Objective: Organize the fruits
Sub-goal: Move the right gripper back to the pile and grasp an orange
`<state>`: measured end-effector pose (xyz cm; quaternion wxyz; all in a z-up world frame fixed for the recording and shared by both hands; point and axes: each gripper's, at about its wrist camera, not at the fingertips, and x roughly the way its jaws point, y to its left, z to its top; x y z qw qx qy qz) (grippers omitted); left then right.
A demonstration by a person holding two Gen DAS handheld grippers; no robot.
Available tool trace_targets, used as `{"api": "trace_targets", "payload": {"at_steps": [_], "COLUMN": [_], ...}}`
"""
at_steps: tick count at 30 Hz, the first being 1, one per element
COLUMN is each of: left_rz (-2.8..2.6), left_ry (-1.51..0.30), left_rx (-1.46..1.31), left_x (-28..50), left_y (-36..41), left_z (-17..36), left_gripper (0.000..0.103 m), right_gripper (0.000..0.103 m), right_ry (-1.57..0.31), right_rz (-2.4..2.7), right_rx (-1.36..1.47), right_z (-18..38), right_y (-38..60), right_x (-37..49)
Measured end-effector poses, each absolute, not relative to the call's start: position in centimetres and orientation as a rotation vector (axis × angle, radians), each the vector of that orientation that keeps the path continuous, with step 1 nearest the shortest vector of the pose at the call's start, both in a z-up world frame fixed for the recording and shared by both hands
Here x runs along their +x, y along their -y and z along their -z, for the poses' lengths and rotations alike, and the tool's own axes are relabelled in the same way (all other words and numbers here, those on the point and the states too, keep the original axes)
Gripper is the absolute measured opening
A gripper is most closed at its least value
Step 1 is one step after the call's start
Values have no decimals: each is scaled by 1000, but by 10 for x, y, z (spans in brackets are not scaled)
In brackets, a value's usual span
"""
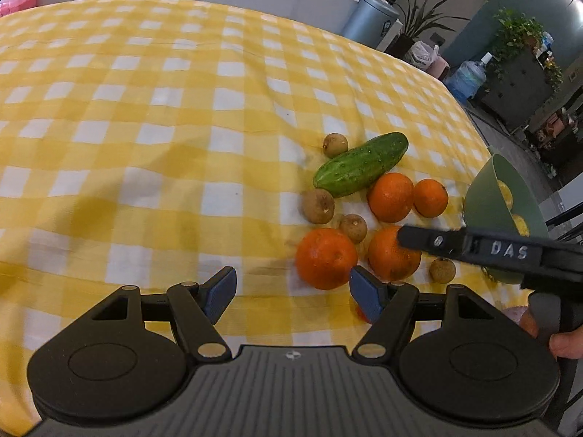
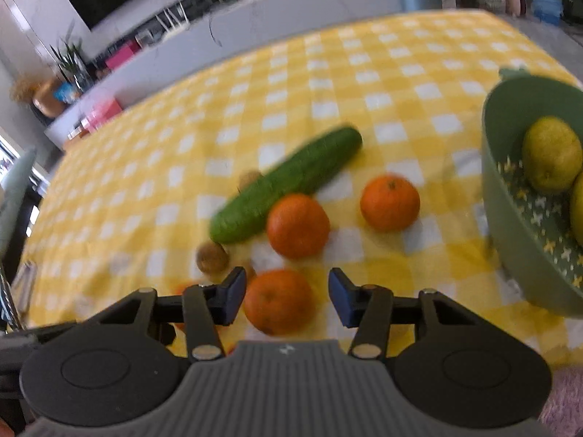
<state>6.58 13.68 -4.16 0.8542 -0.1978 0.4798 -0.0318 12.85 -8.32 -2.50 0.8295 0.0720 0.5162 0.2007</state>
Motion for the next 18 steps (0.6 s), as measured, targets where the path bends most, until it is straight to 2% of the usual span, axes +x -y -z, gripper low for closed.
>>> {"api": "trace_targets", "payload": {"at_steps": [18], "left_rz": [96], "left_ry": [-942], "left_rx": [-372], "left_x": [75], "left_y": [-124], "left_z": [52], "left_gripper": [84], "right_gripper": [44], "right_ry": [-1132], "right_rz": [-504], "right_rx": [40], "right_z": [36], "right_y": [68], "right_x": [126]}}
